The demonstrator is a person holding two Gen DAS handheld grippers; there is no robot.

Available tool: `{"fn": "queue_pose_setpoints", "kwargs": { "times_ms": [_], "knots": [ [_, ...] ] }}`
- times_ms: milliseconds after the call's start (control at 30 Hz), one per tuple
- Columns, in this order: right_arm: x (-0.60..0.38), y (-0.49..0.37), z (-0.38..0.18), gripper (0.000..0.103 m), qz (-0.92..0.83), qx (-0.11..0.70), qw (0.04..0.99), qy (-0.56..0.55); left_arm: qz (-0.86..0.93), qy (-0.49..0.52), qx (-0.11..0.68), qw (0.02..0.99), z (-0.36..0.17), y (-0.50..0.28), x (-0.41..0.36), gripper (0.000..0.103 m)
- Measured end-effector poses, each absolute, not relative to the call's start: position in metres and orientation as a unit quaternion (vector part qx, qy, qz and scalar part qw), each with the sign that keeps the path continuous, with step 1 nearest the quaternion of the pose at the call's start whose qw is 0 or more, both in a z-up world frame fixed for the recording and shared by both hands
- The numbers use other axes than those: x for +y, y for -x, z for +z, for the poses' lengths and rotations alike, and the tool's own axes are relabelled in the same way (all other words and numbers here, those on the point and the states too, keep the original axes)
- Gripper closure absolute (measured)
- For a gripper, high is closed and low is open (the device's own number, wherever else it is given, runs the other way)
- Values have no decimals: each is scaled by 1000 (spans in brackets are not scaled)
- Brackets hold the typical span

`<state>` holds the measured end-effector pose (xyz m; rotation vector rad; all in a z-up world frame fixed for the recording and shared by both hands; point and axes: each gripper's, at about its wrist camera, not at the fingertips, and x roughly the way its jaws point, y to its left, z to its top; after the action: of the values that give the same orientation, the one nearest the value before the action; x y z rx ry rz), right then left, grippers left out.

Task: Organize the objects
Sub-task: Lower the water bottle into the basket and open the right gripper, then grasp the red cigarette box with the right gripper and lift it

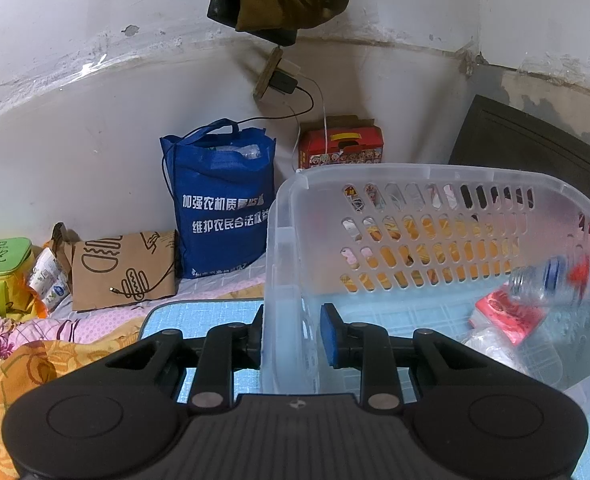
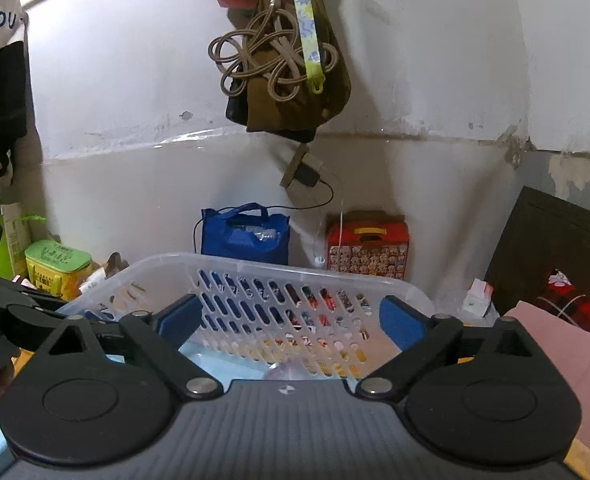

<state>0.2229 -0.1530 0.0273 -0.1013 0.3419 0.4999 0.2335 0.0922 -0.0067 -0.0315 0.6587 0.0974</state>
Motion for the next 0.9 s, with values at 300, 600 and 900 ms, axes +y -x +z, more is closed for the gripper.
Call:
{"fn": "queue_pose_setpoints", "kwargs": {
  "times_ms": [300, 600, 900],
  "knots": [
    [-164, -220, 26, 0, 233, 154, 960, 33, 48, 15, 322, 945, -7, -233, 93, 72],
    [-169, -206, 27, 0, 239, 140, 960, 31, 49, 19, 323, 945, -7, -234, 93, 72],
    [-198, -136, 26, 0, 264, 100, 959, 3, 47, 19, 323, 945, -6, -235, 93, 72]
  ]
}}
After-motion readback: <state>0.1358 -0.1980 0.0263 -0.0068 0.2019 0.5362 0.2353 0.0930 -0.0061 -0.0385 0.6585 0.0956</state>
